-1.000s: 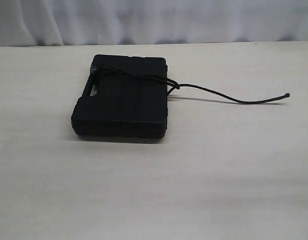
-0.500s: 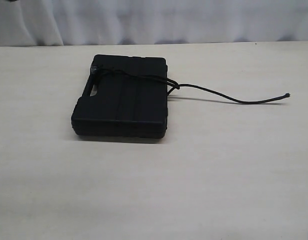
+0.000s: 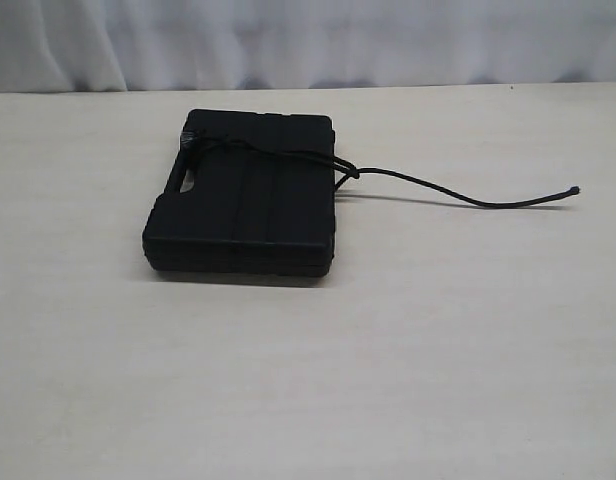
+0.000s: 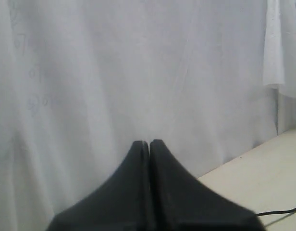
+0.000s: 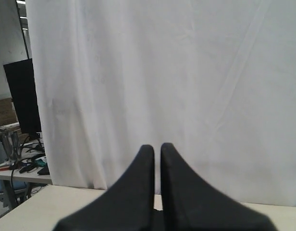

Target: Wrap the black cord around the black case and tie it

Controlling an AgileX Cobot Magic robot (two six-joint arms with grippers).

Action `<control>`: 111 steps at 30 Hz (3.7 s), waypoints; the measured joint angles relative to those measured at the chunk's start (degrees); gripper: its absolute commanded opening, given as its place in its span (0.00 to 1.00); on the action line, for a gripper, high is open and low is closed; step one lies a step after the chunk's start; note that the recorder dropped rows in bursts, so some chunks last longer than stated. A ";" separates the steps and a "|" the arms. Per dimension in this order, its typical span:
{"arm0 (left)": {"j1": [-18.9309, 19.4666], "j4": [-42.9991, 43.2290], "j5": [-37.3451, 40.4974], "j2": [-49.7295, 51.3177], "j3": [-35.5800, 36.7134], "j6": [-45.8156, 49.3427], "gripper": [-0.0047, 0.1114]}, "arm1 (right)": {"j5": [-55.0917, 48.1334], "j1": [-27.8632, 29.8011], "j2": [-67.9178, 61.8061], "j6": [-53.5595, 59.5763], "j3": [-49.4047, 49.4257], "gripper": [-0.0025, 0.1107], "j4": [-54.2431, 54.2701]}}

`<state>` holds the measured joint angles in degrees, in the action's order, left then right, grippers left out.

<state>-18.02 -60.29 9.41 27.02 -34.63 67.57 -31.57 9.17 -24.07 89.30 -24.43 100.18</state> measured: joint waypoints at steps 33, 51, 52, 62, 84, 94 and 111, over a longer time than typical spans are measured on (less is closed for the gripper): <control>0.00 0.00 7.93 -15.11 1.64 0.00 0.04 | 0.36 0.00 0.88 -0.21 1.75 0.06 -2.06; 0.00 35.06 8.43 -15.11 1.74 -40.04 0.04 | 0.46 0.00 0.88 -0.21 1.75 0.06 -2.06; 0.00 41.16 8.23 -15.11 1.97 -49.24 0.04 | 0.46 0.00 0.88 -0.21 1.75 0.06 -2.06; 0.68 66.09 -0.32 -18.86 11.75 -74.58 0.04 | 0.46 0.00 0.88 -0.21 1.75 0.06 -2.06; 12.00 64.46 -3.43 -26.58 29.97 -70.76 0.04 | 0.46 0.00 0.88 -0.21 1.75 0.06 -2.06; 12.00 65.46 -3.47 -26.58 33.14 -70.53 0.04 | 0.46 0.00 0.88 -0.21 1.75 0.06 -2.06; 14.70 65.57 4.30 -26.58 34.43 -69.11 0.04 | 0.46 0.00 0.88 -0.21 1.75 0.06 -2.06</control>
<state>-3.32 5.28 13.71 0.44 -0.20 -1.53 -31.11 9.17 -23.19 89.09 -22.69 98.12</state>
